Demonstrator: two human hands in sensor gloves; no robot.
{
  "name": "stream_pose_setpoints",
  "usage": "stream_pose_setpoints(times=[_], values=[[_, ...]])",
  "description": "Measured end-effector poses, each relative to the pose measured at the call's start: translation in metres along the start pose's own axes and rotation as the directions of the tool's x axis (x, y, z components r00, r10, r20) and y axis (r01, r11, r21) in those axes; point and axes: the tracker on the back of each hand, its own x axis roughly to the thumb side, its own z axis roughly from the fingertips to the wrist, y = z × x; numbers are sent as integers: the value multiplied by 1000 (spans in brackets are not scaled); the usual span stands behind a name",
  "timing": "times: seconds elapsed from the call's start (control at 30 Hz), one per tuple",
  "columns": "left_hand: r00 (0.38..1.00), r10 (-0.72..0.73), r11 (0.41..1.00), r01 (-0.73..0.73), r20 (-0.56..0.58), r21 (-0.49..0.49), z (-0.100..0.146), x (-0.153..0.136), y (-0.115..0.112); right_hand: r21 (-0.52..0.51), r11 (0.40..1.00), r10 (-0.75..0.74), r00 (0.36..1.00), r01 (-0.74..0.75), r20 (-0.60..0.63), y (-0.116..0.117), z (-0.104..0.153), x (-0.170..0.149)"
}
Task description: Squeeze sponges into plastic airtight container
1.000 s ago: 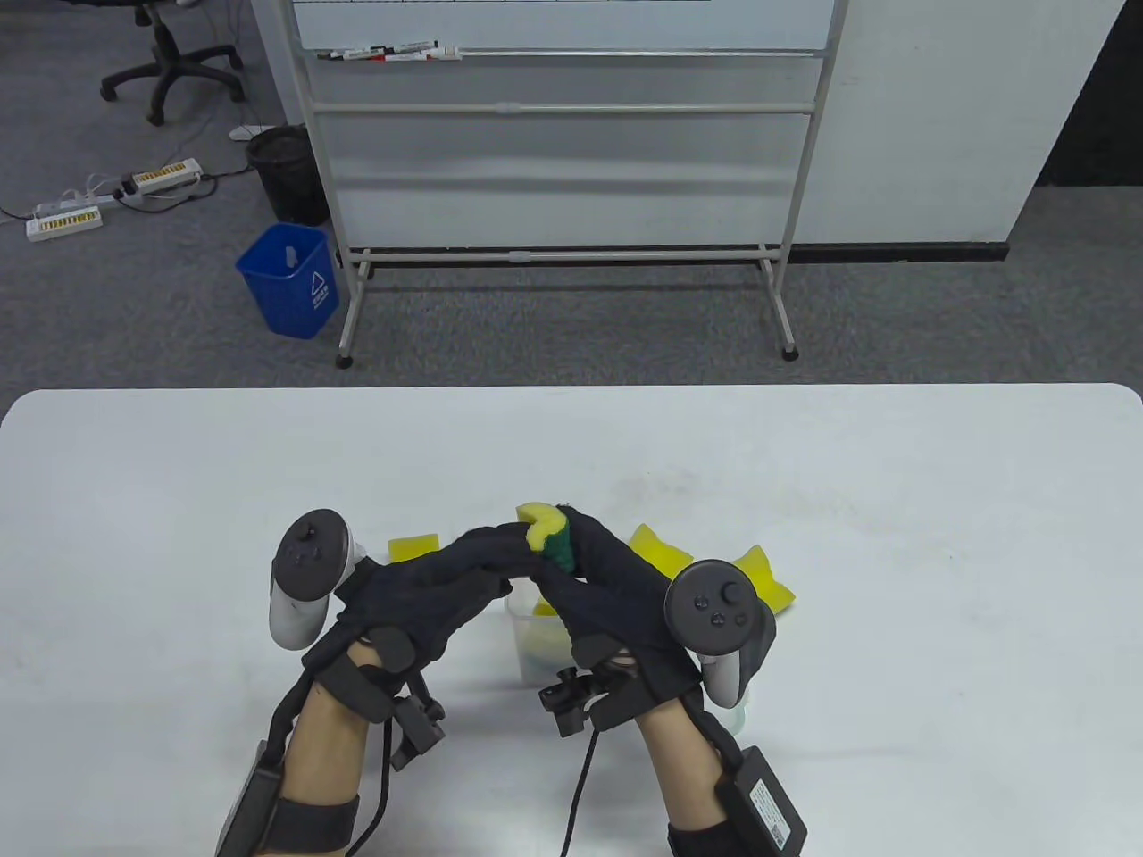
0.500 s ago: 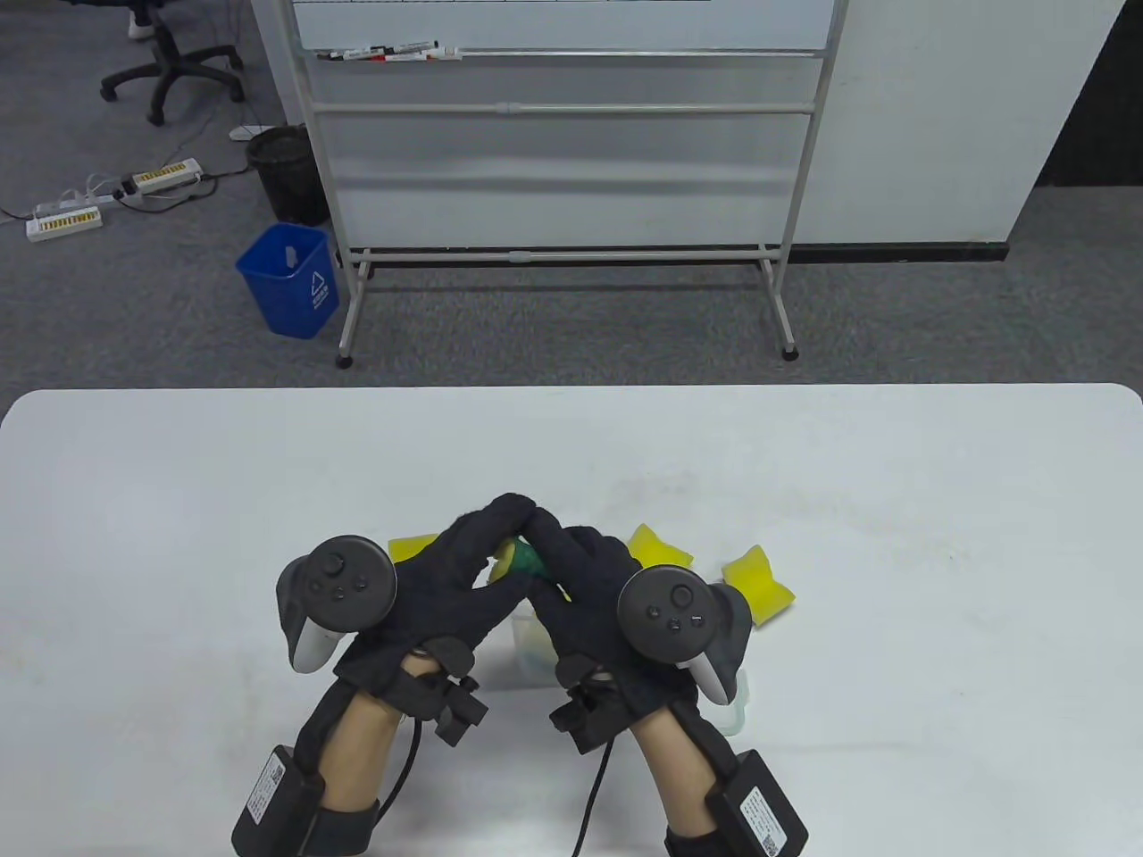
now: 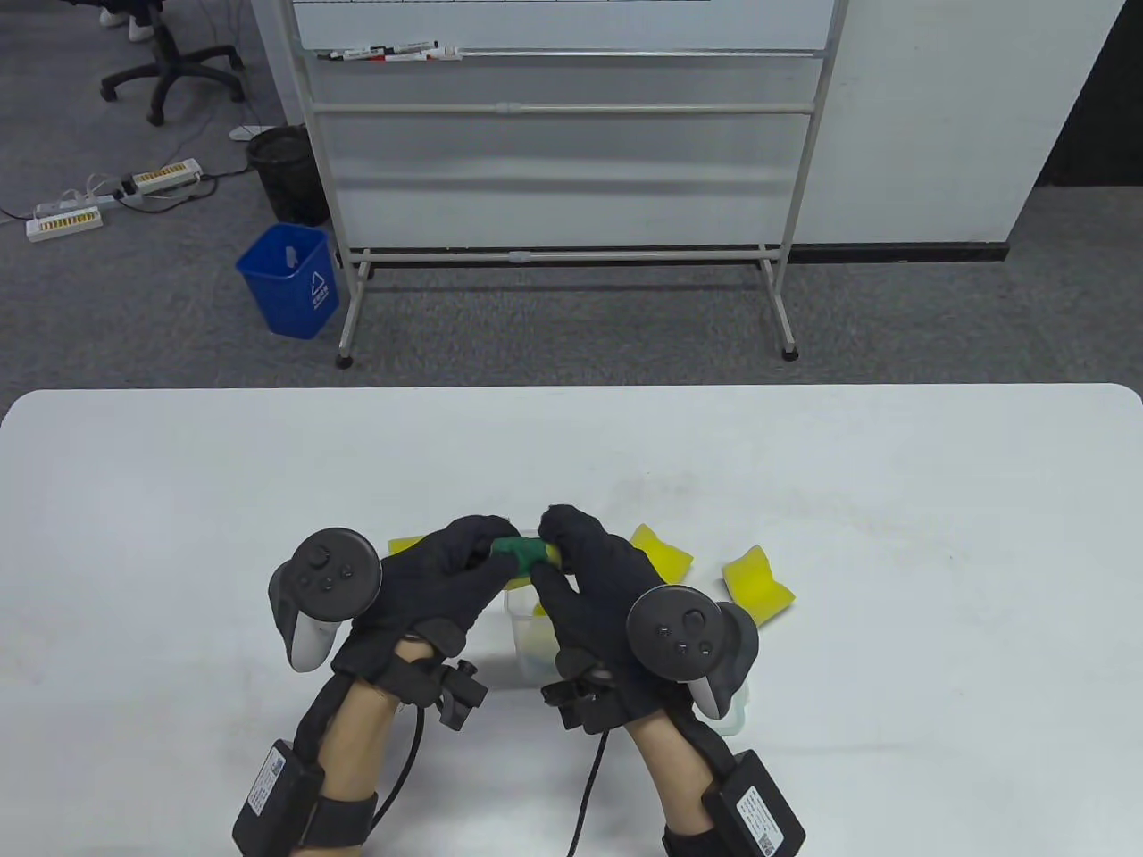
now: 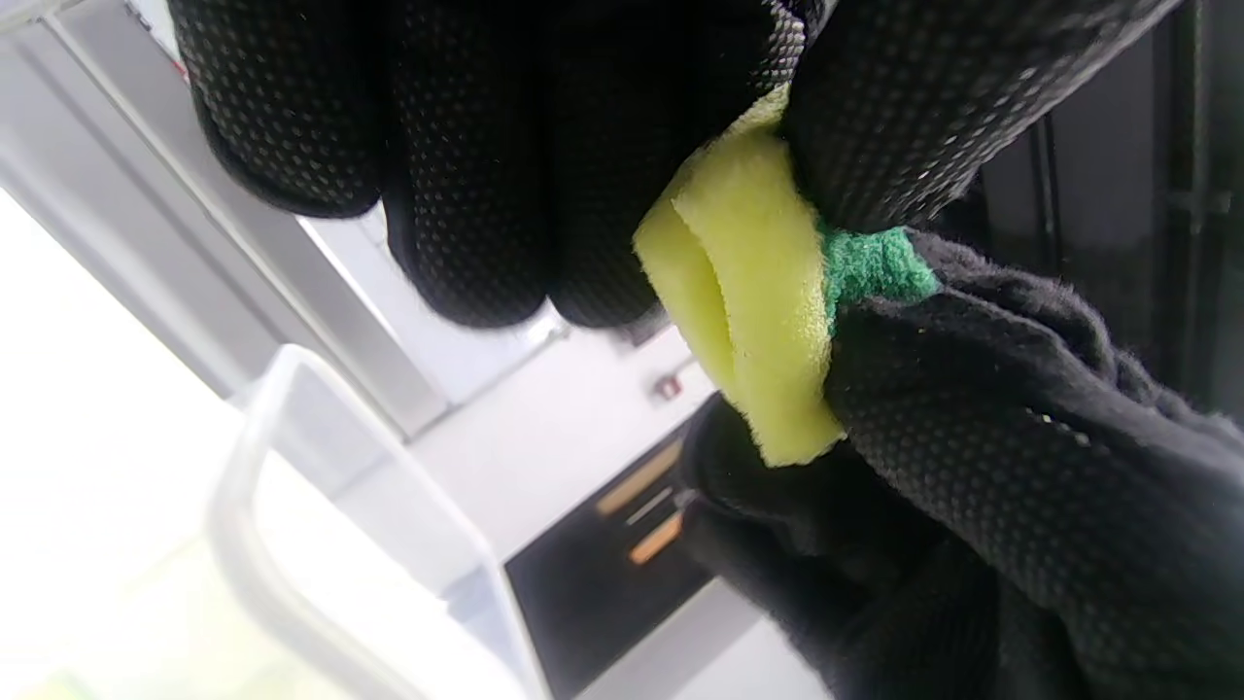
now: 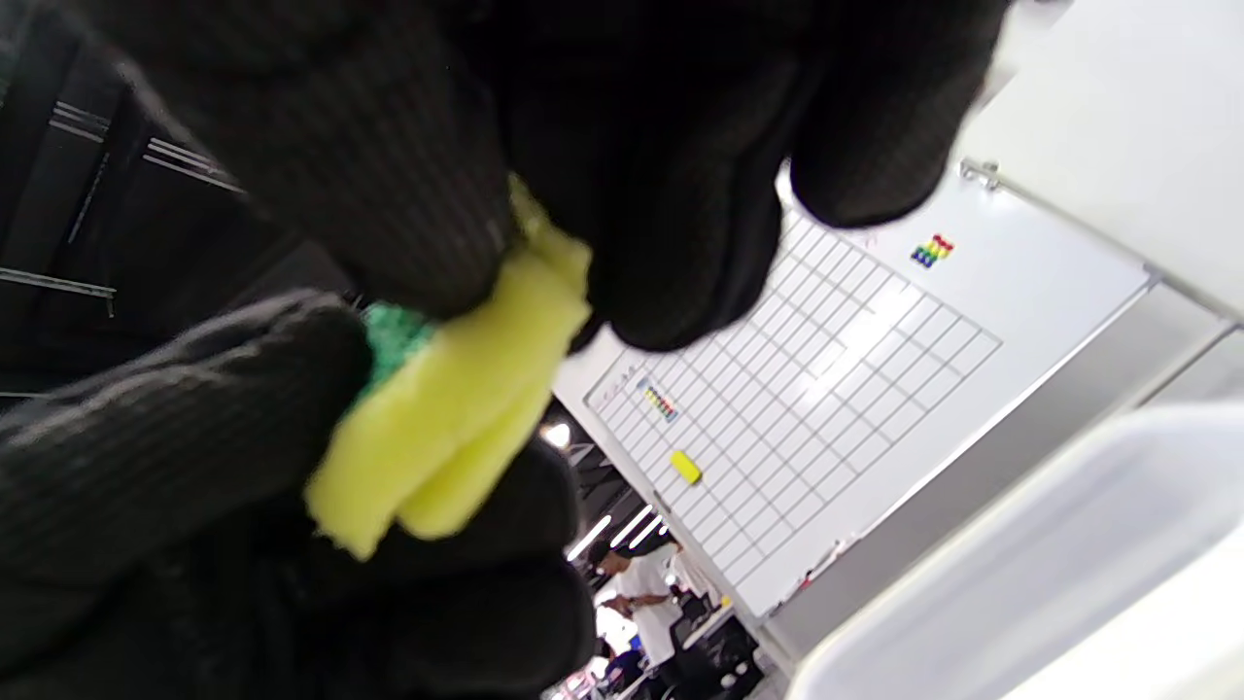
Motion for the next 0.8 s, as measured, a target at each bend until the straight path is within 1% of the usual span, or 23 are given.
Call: stream_pose_setpoints(times=[0.07,0.13,0.27,0.33,0.5,0.8], values=[[997,-75,997,76,-23,35,2,-1,5,11,997,78,997,-78,12,-2,-1,-1],[986,-150,984,156,-71,85,3,-5,11,-10,992,128,992,-128,-1,-3,-1,-4],[935,-310,940,329,-174,93,5,-18,24,29,975,222,975,-221,-24,3,-2,-9],[913,-345,924,371,-219,90,5,-26,29,58,953,299,954,-298,-8,9,-2,-10],[894,-340,924,376,-293,74,5,-44,34,88,924,372,928,-372,14,17,-1,-11],[851,-362,907,417,-380,69,8,-66,41,104,913,396,918,-395,11,21,-1,-14]])
